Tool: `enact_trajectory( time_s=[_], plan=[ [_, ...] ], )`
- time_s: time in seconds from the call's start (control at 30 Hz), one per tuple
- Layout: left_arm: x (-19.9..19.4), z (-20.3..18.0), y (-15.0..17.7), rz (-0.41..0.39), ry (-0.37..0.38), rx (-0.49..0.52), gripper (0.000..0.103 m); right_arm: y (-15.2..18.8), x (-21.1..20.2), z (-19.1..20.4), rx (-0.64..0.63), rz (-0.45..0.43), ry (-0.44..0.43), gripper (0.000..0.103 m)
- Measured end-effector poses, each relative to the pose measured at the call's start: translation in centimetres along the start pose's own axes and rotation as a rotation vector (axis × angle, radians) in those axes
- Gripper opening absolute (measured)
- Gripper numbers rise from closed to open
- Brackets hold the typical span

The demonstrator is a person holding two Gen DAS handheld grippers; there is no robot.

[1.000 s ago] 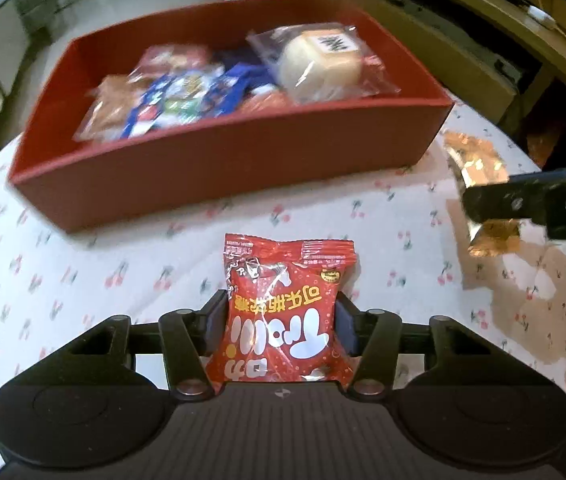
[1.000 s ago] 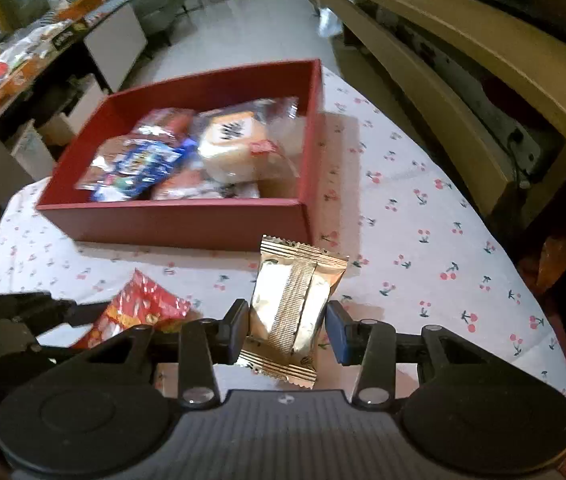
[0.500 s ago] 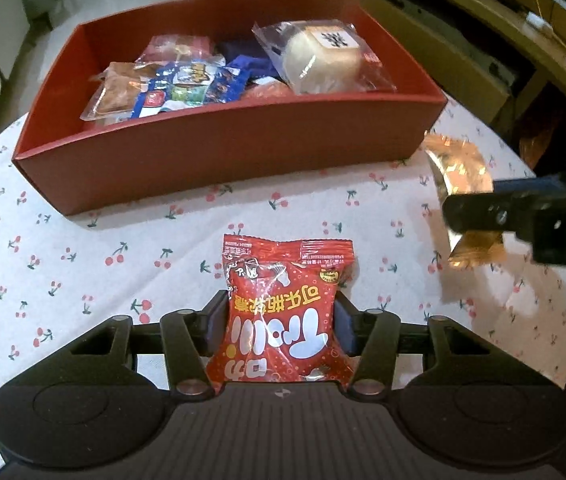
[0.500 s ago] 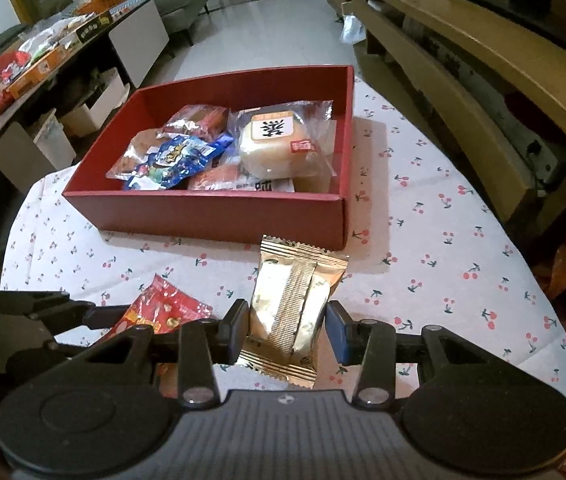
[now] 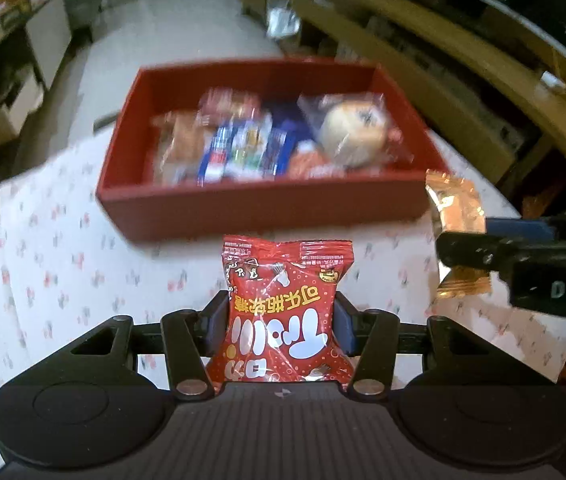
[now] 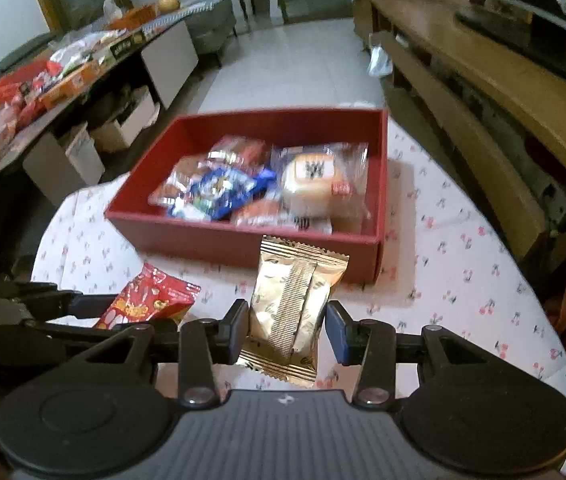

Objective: Organize snacks
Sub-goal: 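Lift both packs and carry them over the red tray, then lower the candy bag and wafer pack into the tray and open both tools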

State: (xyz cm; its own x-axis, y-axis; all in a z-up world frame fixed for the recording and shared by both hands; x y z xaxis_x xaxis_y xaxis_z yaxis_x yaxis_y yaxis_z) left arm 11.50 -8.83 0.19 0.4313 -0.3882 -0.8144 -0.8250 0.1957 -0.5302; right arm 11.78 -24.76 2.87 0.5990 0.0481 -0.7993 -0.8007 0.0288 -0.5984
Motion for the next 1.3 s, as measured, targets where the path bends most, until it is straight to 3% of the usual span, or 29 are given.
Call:
enact_trajectory(
  time_s=[0.23, 0.63, 1.3],
  plan=[
    [0.0, 1.7, -4.3, -0.075, 0.037, -0.027, 0.06, -3.4, 0.9, -0.1, 0.061, -0.033, -0.009, 0.056],
    [1.9, 3.8, -9.7, -0.144, 0.024, -0.039, 0.06, -8.3, 4.6, 1.7, 0.055, -0.041, -0.006, 0.056],
    [5.1, 6.0, -10.6, -0.103, -0.057, -0.06, 0.06, -10.1, 9.5, 3.4, -0.004, -0.009, 0.046, 0.056]
  ],
)
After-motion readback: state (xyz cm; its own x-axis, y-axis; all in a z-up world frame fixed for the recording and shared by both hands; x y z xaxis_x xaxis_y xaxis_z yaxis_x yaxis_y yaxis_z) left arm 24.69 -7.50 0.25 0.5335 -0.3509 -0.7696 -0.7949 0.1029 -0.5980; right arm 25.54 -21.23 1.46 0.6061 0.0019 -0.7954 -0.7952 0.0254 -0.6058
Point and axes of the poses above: each gripper's, at about its wrist camera, not at the fingertips, and x roughly the way its jaws point, z to its left, y to its underside, the point moved 3 cm from there along x, roughly the way its jaws point, and after that the axes turned 12 degrees about y, right-handed, at the moved point
